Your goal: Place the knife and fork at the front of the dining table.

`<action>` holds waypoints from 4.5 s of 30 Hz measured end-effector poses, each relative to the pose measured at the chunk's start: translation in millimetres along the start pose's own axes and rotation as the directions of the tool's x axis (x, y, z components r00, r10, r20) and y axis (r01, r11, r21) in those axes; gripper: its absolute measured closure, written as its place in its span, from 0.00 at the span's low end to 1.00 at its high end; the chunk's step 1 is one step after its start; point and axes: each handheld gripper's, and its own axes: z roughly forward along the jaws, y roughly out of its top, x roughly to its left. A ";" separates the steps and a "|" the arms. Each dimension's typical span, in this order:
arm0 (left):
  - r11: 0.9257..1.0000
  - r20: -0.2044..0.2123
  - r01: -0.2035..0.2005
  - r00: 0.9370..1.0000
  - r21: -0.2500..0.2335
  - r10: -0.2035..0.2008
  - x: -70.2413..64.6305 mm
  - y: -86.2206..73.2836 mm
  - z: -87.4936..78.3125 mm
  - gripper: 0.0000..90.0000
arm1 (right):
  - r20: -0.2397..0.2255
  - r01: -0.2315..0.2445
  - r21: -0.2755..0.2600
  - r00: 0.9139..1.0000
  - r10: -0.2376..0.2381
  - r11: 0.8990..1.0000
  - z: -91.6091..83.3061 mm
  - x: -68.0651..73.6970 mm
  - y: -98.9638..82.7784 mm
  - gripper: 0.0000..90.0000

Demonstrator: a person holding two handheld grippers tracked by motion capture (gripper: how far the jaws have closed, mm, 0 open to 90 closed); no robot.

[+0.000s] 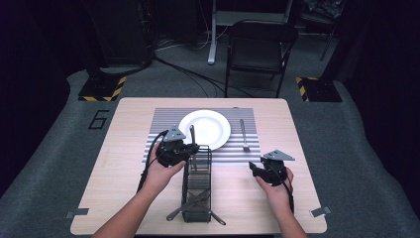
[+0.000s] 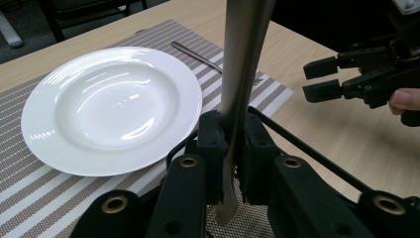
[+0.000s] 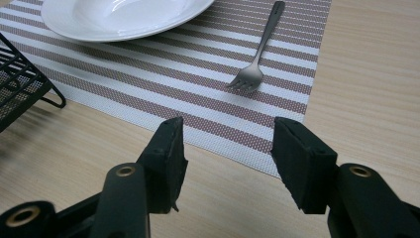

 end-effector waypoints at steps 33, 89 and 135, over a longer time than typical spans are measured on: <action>1.000 -0.010 -0.015 1.000 0.019 0.015 -7.9 56.7 -52.1 0.91 | -0.001 -0.013 0.000 1.000 0.013 1.000 1.0 -0.8 -0.8 0.51; 0.995 -0.227 0.093 0.970 0.040 -0.082 74.0 10.4 -51.3 0.91 | 0.004 -0.016 0.011 1.000 0.016 1.000 3.2 -1.3 -1.9 0.51; 0.964 -0.299 0.261 0.918 -0.043 -0.262 120.6 -31.9 -11.1 0.91 | -0.004 -0.023 0.022 1.000 0.023 0.999 6.2 -2.5 -3.5 0.51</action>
